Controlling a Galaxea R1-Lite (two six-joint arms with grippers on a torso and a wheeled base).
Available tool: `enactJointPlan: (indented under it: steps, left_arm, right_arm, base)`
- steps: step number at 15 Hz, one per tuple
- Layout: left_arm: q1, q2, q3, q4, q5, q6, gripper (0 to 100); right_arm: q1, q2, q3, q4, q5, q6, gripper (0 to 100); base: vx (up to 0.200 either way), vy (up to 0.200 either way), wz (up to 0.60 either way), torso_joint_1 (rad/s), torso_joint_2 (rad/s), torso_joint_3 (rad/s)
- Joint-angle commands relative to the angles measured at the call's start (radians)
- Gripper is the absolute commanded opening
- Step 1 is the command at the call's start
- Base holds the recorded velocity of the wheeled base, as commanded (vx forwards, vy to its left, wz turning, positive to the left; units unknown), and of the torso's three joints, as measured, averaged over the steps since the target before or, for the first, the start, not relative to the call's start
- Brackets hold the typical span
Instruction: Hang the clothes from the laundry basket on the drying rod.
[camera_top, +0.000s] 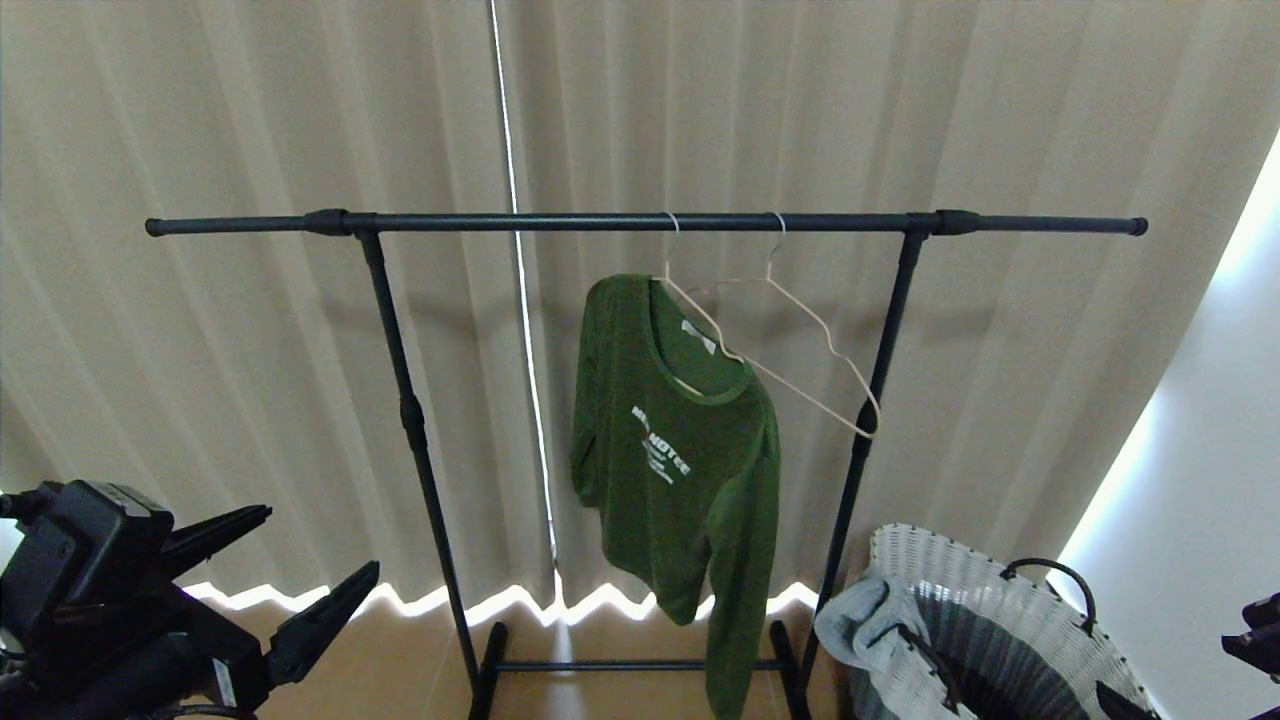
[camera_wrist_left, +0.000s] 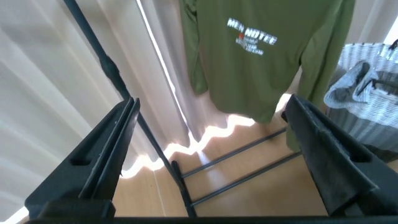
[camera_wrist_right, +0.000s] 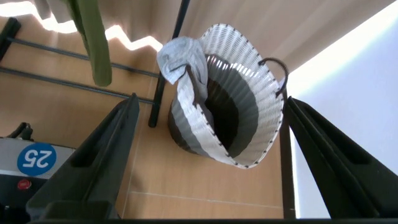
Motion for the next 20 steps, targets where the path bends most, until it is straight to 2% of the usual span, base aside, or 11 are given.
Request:
enactJointPlan:
  steps: [1,20]
  left_arm:
    - [0.0,0.001,0.001,0.0,0.0,0.0,100]
    - [-0.026,0.009,0.015,0.0,0.0,0.015,100]
  right_arm:
    - [0.001,0.004,0.0,0.0,0.0,-0.001,100]
    - [0.001,-0.007,0.013,0.0,0.0,-0.03,100]
  base:
    - [0.0,0.0,0.0,-0.212,0.47,0.237]
    - [0.0,0.0,0.0,-0.213,0.48,0.261]
